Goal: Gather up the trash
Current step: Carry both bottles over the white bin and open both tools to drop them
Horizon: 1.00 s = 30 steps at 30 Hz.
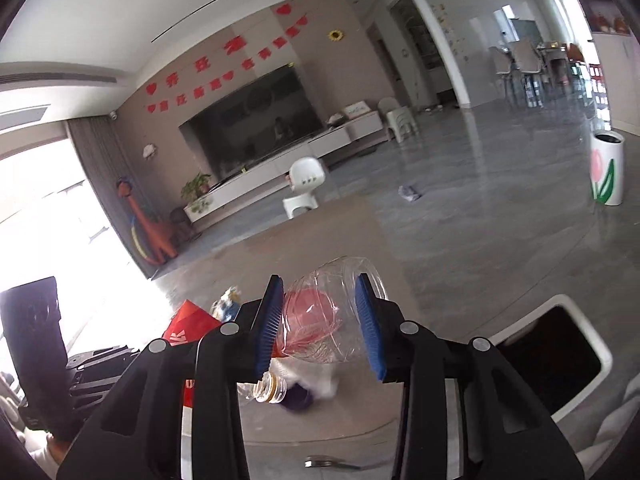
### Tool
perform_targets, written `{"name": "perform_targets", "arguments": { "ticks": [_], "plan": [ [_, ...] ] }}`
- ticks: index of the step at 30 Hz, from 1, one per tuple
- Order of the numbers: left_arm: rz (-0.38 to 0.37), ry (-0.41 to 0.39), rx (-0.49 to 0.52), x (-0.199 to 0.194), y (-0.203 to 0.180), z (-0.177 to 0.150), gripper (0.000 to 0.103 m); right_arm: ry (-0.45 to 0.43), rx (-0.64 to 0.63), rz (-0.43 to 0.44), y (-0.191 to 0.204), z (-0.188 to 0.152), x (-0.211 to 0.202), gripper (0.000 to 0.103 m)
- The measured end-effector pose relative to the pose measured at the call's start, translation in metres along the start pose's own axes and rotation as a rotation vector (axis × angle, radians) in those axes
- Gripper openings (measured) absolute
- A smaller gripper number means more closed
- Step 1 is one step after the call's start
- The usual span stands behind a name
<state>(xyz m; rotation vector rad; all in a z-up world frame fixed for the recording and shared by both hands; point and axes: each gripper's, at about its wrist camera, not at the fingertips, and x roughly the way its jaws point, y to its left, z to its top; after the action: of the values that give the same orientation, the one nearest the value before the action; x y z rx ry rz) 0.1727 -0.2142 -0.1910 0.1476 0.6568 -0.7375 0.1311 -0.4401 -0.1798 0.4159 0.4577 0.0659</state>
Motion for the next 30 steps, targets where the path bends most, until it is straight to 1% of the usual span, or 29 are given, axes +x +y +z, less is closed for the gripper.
{"name": "perform_targets", "arguments": {
  "ticks": [3, 7, 10, 13, 15, 16, 18, 19, 21, 23, 25, 27, 30],
  "plan": [
    [-0.015, 0.018, -0.007, 0.010, -0.006, 0.000, 0.014, 0.013, 0.030, -0.010, -0.014, -0.003, 0.006, 0.039],
    [-0.011, 0.014, 0.014, 0.011, -0.018, 0.004, 0.014, -0.043, 0.069, -0.018, -0.027, 0.004, -0.011, 0.039],
    [-0.016, -0.003, 0.020, 0.009, -0.025, 0.015, 0.014, -0.090, 0.060, -0.043, -0.036, 0.019, -0.029, 0.039],
    [-0.025, -0.022, 0.042, 0.010, -0.036, 0.027, 0.014, -0.145, -0.009, -0.108, -0.035, 0.038, -0.049, 0.039],
    [-0.039, -0.033, 0.053, 0.011, -0.044, 0.034, 0.014, -0.176, -0.123, -0.204, -0.026, 0.051, -0.059, 0.039],
    [-0.048, -0.037, 0.054, 0.012, -0.047, 0.035, 0.014, -0.180, -0.176, -0.231, -0.021, 0.058, -0.063, 0.039],
    [-0.068, -0.044, 0.045, 0.011, -0.050, 0.037, 0.014, -0.147, -0.245, -0.207, -0.008, 0.074, -0.063, 0.039],
    [-0.074, -0.047, 0.034, 0.010, -0.051, 0.038, 0.014, -0.138, -0.316, -0.223, 0.005, 0.080, -0.059, 0.039],
    [-0.077, -0.056, 0.014, 0.006, -0.051, 0.037, 0.014, -0.143, -0.402, -0.236, 0.022, 0.086, -0.056, 0.039],
    [-0.071, -0.058, -0.005, -0.001, -0.046, 0.035, 0.014, -0.162, -0.455, -0.215, 0.046, 0.096, -0.051, 0.039],
    [-0.058, -0.055, -0.007, -0.010, -0.041, 0.032, 0.014, -0.191, -0.477, -0.210, 0.060, 0.106, -0.050, 0.039],
    [-0.041, -0.054, -0.001, -0.016, -0.037, 0.032, 0.014, -0.209, -0.462, -0.191, 0.062, 0.113, -0.052, 0.039],
    [-0.018, -0.069, 0.011, -0.028, -0.031, 0.037, 0.014, -0.216, -0.465, -0.216, 0.059, 0.116, -0.054, 0.039]
  ]
}}
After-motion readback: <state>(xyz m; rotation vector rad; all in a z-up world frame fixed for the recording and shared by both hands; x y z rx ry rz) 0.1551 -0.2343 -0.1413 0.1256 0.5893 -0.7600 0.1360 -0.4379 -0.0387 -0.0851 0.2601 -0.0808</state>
